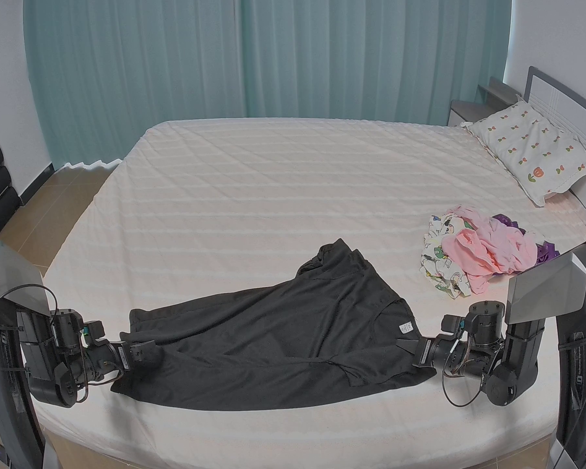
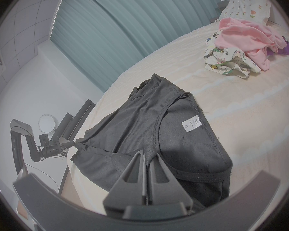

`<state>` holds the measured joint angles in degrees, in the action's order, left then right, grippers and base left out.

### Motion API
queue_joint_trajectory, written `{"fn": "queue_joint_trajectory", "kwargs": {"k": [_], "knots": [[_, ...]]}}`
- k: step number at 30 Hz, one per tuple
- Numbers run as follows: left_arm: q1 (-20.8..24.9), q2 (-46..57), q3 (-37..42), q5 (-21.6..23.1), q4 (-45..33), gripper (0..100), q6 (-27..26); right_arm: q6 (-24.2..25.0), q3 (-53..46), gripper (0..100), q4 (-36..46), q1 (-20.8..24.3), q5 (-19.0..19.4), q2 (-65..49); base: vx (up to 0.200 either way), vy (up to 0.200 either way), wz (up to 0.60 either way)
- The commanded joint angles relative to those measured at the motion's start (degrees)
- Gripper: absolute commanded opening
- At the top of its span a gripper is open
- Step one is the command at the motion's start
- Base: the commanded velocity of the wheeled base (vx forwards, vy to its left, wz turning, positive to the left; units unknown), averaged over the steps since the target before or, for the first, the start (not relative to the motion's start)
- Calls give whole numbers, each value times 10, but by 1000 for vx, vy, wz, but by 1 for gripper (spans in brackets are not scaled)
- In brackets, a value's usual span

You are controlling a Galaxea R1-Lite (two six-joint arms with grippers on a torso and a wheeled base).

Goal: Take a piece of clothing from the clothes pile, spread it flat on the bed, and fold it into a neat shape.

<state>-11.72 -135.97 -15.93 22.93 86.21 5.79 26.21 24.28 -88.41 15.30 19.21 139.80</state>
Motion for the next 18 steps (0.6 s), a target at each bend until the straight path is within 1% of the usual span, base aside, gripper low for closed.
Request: {"fn": "queue_joint_trajectory", "kwargs": {"k": [1, 2, 5, 12, 14, 16, 18], "knots": [[0, -18, -6, 0, 0, 100, 0, 0, 1, 0, 0, 1, 0, -1, 0, 0, 0], [0, -18, -6, -1, 0, 0, 0, 0, 0, 0, 0, 0, 0, -1, 0, 0, 0], [-2, -16, -2, -4, 3, 0, 1, 0, 0, 0, 0, 0, 0, 0, 0, 0, 0], [-46, -12, 33, -4, 22, 0, 0, 0, 0, 0, 0, -1, 0, 0, 0, 0, 0], [-55, -11, 47, -4, 38, 0, 0, 0, 0, 0, 0, -1, -1, -1, 0, 0, 0], [-58, -10, 49, -5, 38, 0, -1, 0, 0, 0, 0, -1, -1, -1, 0, 0, 0], [-70, -3, 63, -3, 38, 0, -17, 0, 0, 0, 0, 0, -1, -1, 0, 0, 0]]}}
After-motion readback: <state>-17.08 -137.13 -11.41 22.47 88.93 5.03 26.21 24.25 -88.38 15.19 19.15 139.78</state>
